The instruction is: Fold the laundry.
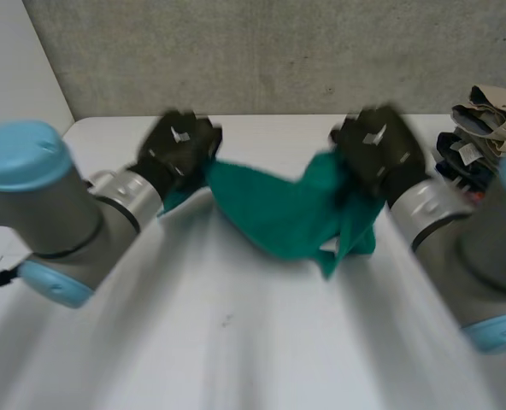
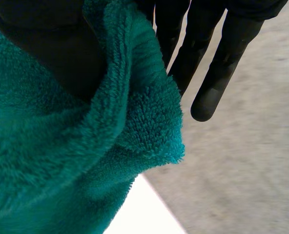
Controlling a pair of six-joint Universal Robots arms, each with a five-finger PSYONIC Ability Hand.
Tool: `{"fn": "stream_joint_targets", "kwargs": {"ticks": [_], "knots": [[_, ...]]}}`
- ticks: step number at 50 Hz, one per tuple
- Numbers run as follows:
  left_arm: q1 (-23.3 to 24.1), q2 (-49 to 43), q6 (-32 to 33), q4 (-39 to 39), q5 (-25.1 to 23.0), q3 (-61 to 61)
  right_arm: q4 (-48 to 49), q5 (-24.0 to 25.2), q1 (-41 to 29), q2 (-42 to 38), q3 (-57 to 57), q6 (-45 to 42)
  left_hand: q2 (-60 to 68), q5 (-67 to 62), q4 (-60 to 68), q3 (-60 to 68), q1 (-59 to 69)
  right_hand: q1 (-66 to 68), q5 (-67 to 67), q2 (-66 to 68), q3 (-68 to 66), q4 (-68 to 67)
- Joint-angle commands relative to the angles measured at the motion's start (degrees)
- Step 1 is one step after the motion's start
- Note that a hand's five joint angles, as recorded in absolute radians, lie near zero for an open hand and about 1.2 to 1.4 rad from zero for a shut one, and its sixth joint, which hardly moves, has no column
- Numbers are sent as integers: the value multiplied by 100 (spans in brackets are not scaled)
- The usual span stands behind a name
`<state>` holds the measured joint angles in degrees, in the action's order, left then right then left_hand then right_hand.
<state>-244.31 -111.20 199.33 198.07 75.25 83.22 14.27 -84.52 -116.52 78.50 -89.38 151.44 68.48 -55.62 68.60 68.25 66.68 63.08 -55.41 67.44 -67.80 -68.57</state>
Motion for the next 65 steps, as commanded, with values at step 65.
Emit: {"fn": "stream_joint_targets", "kwargs": {"ticks": [65], "knots": [[718, 125, -1906, -559, 2187, 2576, -785, 982, 1158, -1504, -809, 422, -4025, 3739, -4037, -4003, -3845, -2590, 2823, -3025, 3061, 3138]]}}
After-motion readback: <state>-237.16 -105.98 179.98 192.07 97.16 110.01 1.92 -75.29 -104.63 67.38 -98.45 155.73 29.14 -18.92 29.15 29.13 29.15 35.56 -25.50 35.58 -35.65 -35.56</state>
